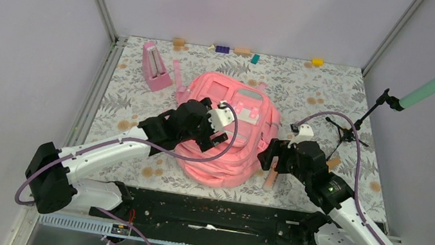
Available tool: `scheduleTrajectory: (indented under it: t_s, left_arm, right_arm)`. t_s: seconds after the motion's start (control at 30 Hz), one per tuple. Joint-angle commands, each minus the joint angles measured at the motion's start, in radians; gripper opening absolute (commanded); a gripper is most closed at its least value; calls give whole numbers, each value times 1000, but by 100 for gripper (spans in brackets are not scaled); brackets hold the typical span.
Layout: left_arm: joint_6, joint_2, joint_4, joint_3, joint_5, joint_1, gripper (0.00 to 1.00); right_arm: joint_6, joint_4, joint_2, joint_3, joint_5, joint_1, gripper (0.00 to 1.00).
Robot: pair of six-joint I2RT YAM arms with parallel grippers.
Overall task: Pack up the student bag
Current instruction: Unzip the student bag at the center of the board, then pick up the stationery from the center of the board.
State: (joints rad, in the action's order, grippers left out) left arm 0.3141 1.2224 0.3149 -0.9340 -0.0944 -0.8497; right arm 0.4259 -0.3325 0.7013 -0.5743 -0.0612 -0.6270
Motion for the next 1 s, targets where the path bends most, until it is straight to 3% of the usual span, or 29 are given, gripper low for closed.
scheduleTrajectory:
  t_s: [0.0,0.13,0.33,0.47,0.57,0.6,0.8,0.97]
  left_arm:
    - [-5,-23,-127,2,-72,5,86]
    - [1,-6,-125,2,-67,2,76]
    - [8,29,-127,-19,-21,-7,53]
    - [-8,51,-127,-41,-6,-11,27]
    - [-52,51,-114,-71,7,-11,3]
    - [-78,51,-105,-88,3,-11,0]
    - [-199,45,-21,-184,-47,-9,0]
    - [-249,38,36,-185,-72,-9,0]
  right_arm:
    - [21,8,-9,2,-21,6,87]
    - [77,8,-11,17,-90,7,87]
    - [144,5,-10,54,-109,6,89]
    - [157,-71,15,47,-145,6,86]
    - [172,-167,34,32,-193,6,77]
    - [184,-199,38,26,-207,6,75]
    - [300,-386,56,24,-309,6,72]
    - [339,-406,116,-6,-345,46,68]
